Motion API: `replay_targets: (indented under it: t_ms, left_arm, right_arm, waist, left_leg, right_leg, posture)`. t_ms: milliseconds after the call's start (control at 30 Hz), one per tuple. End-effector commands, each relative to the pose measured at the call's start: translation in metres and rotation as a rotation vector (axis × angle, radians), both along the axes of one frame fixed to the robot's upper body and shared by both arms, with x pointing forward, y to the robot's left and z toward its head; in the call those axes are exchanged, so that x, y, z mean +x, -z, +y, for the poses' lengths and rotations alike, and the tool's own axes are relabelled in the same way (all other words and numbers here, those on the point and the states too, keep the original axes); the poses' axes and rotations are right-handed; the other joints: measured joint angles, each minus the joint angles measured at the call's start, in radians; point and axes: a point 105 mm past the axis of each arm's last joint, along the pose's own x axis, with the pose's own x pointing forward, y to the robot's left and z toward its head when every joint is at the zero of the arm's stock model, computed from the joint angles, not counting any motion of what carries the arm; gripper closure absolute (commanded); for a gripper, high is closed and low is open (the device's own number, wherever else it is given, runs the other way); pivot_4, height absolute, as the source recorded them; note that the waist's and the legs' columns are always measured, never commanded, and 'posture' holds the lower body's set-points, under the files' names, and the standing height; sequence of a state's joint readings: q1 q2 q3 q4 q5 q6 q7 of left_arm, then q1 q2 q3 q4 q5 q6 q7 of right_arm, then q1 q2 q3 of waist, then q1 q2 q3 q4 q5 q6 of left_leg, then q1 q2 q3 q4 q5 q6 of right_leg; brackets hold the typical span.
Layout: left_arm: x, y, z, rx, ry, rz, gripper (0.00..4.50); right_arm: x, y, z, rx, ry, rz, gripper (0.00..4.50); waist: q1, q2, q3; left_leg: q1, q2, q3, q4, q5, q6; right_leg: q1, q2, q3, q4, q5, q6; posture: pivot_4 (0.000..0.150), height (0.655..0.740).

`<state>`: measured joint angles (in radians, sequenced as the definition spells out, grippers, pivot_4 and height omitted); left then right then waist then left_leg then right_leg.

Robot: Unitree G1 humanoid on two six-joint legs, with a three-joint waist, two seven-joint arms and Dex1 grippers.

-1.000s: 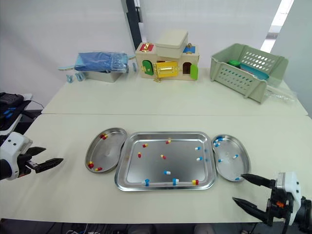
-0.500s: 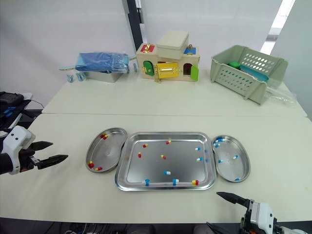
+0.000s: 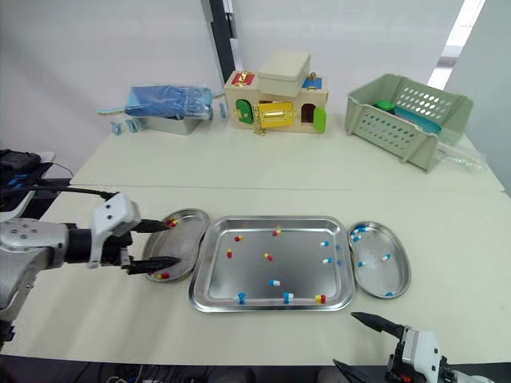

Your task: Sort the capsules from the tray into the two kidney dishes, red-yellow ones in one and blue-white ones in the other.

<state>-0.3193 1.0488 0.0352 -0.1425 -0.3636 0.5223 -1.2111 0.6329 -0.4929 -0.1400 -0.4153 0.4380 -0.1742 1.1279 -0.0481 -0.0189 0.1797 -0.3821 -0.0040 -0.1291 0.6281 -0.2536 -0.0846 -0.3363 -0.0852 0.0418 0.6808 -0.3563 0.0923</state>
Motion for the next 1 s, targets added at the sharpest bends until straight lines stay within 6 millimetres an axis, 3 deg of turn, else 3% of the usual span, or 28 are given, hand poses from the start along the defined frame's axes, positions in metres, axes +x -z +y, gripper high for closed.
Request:
replay_targets:
  t_ms: [33,67,167,333,467,700,1000]
  left_arm:
    - [0.001,-0.004,-0.022,0.032,0.113,0.006,0.02]
    - [0.002,-0.004,-0.026,0.037,0.133,0.014,0.02]
    - [0.009,-0.003,-0.036,0.067,0.198,0.017,0.56]
    - [0.016,0.010,-0.040,0.173,0.287,0.025,2.22]
    - [0.023,0.026,-0.041,0.254,0.336,0.036,2.22]
    - [0.042,0.029,-0.052,0.253,0.345,-0.019,2.22]
    - [0.047,0.038,-0.054,0.241,0.318,0.024,2.22]
  right_arm:
    - [0.000,-0.003,0.003,-0.014,-0.008,-0.012,0.00]
    - [0.000,-0.003,0.004,-0.014,-0.007,-0.010,0.00]
    - [-0.001,-0.001,0.006,-0.015,-0.007,-0.005,0.00]
    - [-0.002,0.001,0.009,-0.007,0.014,0.005,0.00]
    - [-0.004,0.002,0.013,0.002,0.028,0.013,0.00]
    - [-0.007,0.002,0.016,0.006,0.037,0.014,0.00]
    - [-0.007,0.004,0.018,0.007,0.051,0.013,0.00]
  waist:
    - [0.000,0.000,0.000]
    - [0.000,0.000,0.000]
    - [-0.002,0.000,0.000]
    - [-0.003,0.000,0.000]
    - [-0.002,0.000,0.000]
    - [0.001,0.000,0.000]
    - [-0.003,0.000,0.000]
  left_leg:
    - [0.000,0.000,0.000,0.000,0.000,0.000]
    - [0.000,0.000,0.000,0.000,0.000,0.000]
    - [0.000,0.000,0.000,0.000,0.000,0.000]
    - [0.000,0.000,0.000,0.000,0.000,0.000]
    - [0.000,0.000,0.000,0.001,0.000,0.000]
    - [-0.001,-0.001,-0.001,0.001,0.000,0.000]
    - [-0.001,-0.001,-0.002,0.001,0.000,0.000]
  right_leg:
    - [0.000,0.000,0.000,0.000,0.000,0.000]
    - [0.000,0.000,0.000,0.000,0.000,0.000]
    - [0.000,0.000,0.000,0.000,0.000,0.000]
    - [0.000,0.000,0.000,0.000,0.000,0.000]
    - [0.000,0.000,0.000,0.000,0.000,0.000]
    - [0.000,0.000,-0.001,0.000,0.000,0.000]
    - [0.000,0.000,-0.001,0.000,0.000,0.000]
  posture:
    - [0.150,0.7400]
    - [0.150,0.7400]
    - [0.150,0.7400]
    - [0.150,0.7400]
    - [0.150,0.7400]
    - [0.150,0.7400]
    - [0.150,0.7400]
